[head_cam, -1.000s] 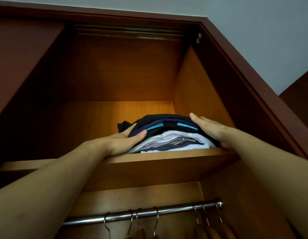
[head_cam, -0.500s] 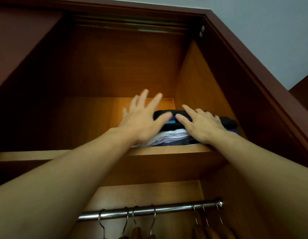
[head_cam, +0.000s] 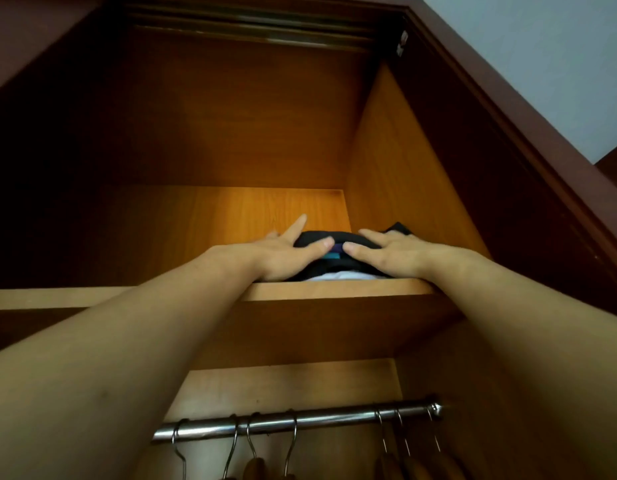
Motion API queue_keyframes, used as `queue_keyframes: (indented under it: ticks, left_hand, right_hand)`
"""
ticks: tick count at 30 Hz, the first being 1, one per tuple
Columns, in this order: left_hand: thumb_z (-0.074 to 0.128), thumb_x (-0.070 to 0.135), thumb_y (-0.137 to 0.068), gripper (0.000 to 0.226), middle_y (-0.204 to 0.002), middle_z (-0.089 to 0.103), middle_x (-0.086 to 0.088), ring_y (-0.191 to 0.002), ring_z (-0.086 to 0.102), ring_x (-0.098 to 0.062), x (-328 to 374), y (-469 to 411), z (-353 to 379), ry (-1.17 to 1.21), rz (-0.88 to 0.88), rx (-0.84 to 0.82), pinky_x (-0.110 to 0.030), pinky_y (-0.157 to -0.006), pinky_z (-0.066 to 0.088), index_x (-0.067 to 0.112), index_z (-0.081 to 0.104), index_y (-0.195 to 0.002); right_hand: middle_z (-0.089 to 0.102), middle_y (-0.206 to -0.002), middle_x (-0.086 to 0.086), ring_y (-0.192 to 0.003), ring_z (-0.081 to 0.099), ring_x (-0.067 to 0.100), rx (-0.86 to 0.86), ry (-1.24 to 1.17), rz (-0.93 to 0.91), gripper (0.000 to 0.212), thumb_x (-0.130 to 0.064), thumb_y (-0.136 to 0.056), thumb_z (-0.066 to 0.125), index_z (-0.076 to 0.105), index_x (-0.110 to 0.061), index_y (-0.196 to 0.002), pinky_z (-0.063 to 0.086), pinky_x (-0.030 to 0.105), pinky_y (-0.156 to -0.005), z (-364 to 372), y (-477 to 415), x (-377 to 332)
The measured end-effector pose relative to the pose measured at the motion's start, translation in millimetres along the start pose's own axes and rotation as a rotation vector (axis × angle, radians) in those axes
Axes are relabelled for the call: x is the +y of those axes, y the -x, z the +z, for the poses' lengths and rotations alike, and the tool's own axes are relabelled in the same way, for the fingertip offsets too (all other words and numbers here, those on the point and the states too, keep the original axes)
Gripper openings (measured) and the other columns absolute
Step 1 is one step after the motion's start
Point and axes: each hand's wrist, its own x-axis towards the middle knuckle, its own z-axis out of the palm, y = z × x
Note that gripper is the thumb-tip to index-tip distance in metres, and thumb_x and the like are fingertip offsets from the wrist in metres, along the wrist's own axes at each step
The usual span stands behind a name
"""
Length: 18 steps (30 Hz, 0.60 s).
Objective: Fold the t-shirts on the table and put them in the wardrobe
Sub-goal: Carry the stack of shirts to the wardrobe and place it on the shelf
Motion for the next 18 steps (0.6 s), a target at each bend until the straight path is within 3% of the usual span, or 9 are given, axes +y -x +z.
queue_keyframes:
  ticks: [3, 6, 10, 12, 16, 18]
  left_hand:
    - [0.027, 0.083, -0.082, 0.083, -0.162, 0.012, -0.001, -0.147, 0.014, -0.032, 0, 1, 0, -0.055, 0.099, 0.149, -0.053, -0.117, 0.018, 0.050, -0.008, -0.150]
    - [0.028, 0.086, -0.077, 0.094, -0.160, 0.024, -0.003, -0.144, 0.028, -0.031, -2, 2, 1, 0.031, 0.041, -0.028, -0.045, -0.117, 0.023, 0.044, -0.015, -0.150]
    - [0.025, 0.089, -0.074, 0.105, -0.163, 0.014, -0.005, -0.146, 0.023, -0.032, -4, -2, 3, 0.070, -0.097, -0.093, -0.047, -0.118, 0.020, 0.036, -0.027, -0.148]
    - [0.031, 0.089, -0.073, 0.110, -0.163, 0.009, -0.007, -0.147, 0.019, -0.033, -4, -1, 4, 0.075, -0.166, -0.112, -0.047, -0.118, 0.019, 0.034, -0.030, -0.146]
    - [0.041, 0.093, -0.064, 0.124, -0.164, 0.002, -0.010, -0.148, 0.015, -0.036, -4, 0, 7, 0.014, -0.281, -0.144, -0.053, -0.118, 0.018, 0.035, -0.038, -0.141]
    - [0.045, 0.095, -0.055, 0.133, -0.164, 0.001, -0.010, -0.148, 0.014, -0.037, -6, 0, 7, 0.023, -0.279, -0.164, -0.055, -0.117, 0.018, 0.035, -0.038, -0.140]
  right_hand:
    - [0.007, -0.162, 0.003, -0.148, 0.005, 0.035, 0.086, 0.058, 0.068, 0.090, -0.090, -0.076, 0.024, 0.007, -0.047, -0.152, 0.010, 0.060, -0.117, 0, 4, -1]
    - [0.009, -0.163, 0.006, -0.148, 0.008, 0.036, 0.038, 0.007, 0.089, 0.096, -0.094, -0.070, 0.022, 0.010, -0.047, -0.152, 0.011, 0.058, -0.117, -2, 5, 3]
    - [0.037, -0.154, 0.000, -0.140, 0.035, 0.029, -0.009, -0.139, 0.083, 0.108, -0.104, -0.056, 0.013, 0.041, -0.045, -0.143, 0.022, 0.055, -0.115, -10, 2, 14]
    - [0.031, -0.157, 0.000, -0.143, 0.029, 0.030, -0.021, -0.113, 0.116, 0.126, -0.109, -0.039, 0.013, 0.035, -0.045, -0.146, 0.019, 0.058, -0.115, -10, -5, 17]
    - [0.008, -0.164, 0.004, -0.149, 0.010, 0.033, -0.032, -0.123, 0.182, 0.108, -0.097, -0.066, 0.024, 0.013, -0.036, -0.155, 0.010, 0.060, -0.117, -8, 1, 16]
    - [0.007, -0.164, 0.004, -0.149, 0.008, 0.033, -0.039, -0.139, 0.171, 0.110, -0.097, -0.065, 0.026, 0.012, -0.036, -0.155, 0.010, 0.060, -0.117, -9, 1, 17]
